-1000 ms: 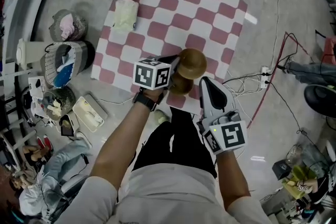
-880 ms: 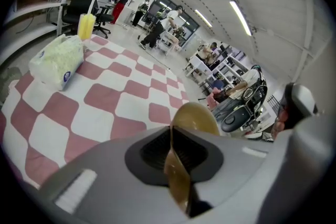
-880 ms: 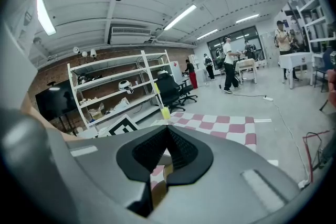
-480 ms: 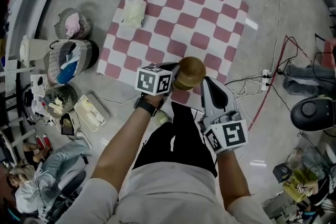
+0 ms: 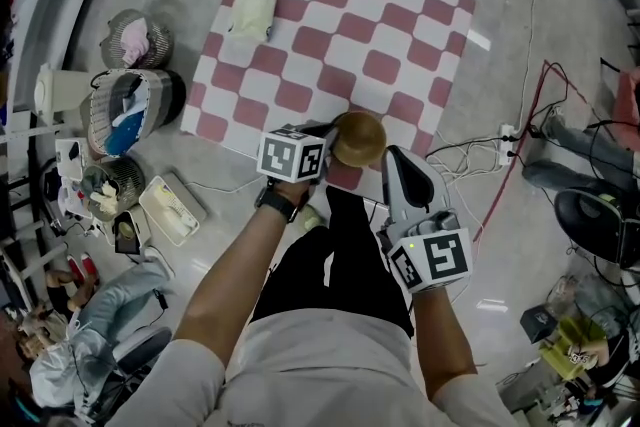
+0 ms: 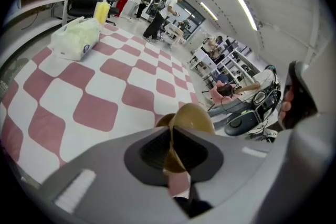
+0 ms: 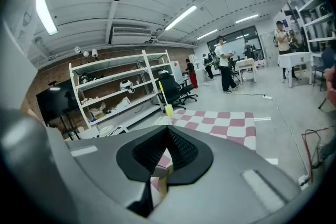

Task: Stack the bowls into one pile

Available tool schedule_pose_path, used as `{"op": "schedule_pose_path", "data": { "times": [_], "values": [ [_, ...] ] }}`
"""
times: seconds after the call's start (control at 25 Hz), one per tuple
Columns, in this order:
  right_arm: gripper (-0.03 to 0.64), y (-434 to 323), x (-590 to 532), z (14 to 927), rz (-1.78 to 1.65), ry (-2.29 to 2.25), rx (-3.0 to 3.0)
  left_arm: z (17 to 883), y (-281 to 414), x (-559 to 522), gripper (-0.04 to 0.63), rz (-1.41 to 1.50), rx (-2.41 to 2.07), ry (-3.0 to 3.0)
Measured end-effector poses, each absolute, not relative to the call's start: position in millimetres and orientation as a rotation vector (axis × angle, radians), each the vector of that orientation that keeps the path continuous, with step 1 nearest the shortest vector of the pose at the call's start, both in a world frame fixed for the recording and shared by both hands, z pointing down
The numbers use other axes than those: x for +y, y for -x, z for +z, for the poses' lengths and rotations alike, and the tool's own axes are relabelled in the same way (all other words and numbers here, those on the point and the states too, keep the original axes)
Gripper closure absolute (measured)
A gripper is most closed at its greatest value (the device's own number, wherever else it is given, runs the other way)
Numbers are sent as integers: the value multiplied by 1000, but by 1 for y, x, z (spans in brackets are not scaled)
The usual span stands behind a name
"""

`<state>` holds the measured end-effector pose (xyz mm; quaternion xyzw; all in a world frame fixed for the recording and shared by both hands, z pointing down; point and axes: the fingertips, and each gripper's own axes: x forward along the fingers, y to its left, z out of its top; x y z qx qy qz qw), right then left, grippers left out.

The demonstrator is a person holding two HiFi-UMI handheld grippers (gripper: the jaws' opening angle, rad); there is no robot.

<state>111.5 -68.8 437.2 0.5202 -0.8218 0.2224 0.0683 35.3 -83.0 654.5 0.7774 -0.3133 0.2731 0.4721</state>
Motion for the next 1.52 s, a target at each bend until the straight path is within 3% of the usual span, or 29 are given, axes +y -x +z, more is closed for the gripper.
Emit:
{"op": "schedule_pose_path", "data": {
  "times": [0.68, 1.16, 1.32, 1.52],
  "values": [
    [607, -101, -67, 444, 695, -1516, -2494, 655, -12, -84, 545, 621, -853, -1902],
    [607, -65, -62, 413, 719, -1457, -2569, 542, 30, -84, 548, 410, -1005, -2040],
    [607, -49, -60, 392, 680, -1428, -2588, 492, 40, -78, 589, 317, -1034, -2116],
    [607, -29, -55, 358, 598, -1408, -2627, 436, 52, -68, 589, 227, -1066, -2211]
  ]
}}
